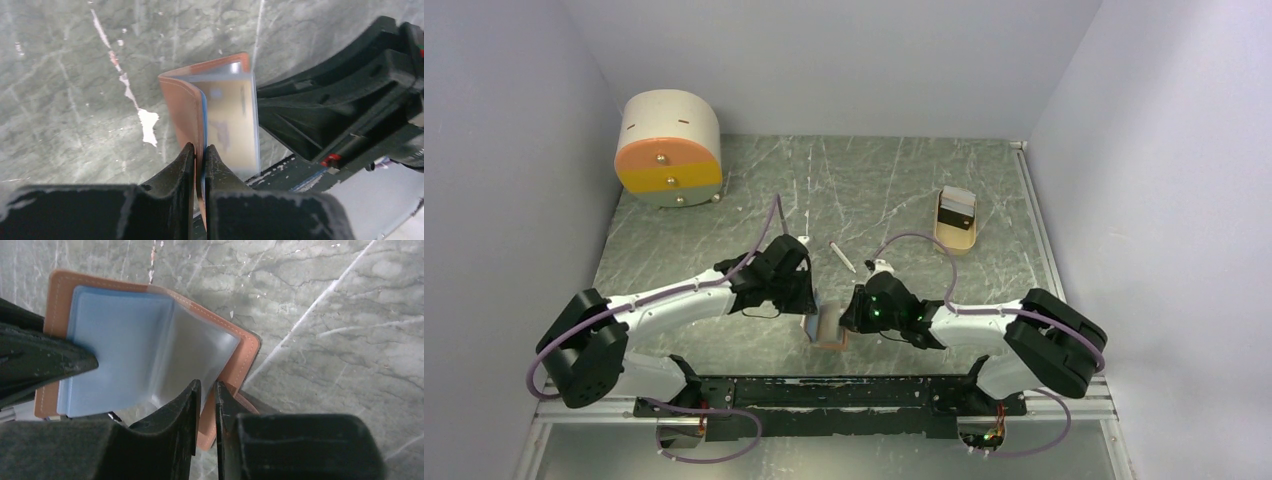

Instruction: Put the credit cards into the card holder

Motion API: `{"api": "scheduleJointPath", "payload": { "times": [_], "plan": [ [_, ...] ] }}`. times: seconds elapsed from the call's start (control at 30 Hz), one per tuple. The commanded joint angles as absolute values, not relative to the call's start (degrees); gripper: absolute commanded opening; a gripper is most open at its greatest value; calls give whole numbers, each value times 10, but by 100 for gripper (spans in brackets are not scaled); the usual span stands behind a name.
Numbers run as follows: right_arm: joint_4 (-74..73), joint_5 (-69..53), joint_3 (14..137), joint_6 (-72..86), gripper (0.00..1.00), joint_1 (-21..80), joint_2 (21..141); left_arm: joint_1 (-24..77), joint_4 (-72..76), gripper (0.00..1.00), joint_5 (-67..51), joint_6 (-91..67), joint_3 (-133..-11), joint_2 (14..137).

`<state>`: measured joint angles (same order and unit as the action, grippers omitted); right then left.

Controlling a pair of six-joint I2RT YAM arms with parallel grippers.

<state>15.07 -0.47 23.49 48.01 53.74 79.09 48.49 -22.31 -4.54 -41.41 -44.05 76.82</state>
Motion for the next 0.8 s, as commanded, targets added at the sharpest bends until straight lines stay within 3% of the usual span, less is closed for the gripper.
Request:
{"api": "scheduleJointPath", "payload": {
  "times": [0.0,0.17,0.5,0.77],
  "plan": [
    [182,-6,218,493,20,536,810,490,-123,9,-136,-441,-410,751],
    [142,17,215,496,21,536,779,490,-64,9,-169,-463,-375,765],
    [-53,122,298,387,46,512,622,483,-93,9,-139,-443,-360,743],
    [-156,114,408,234,53,345,639,476,-99,9,-135,-438,-352,725]
  ]
}}
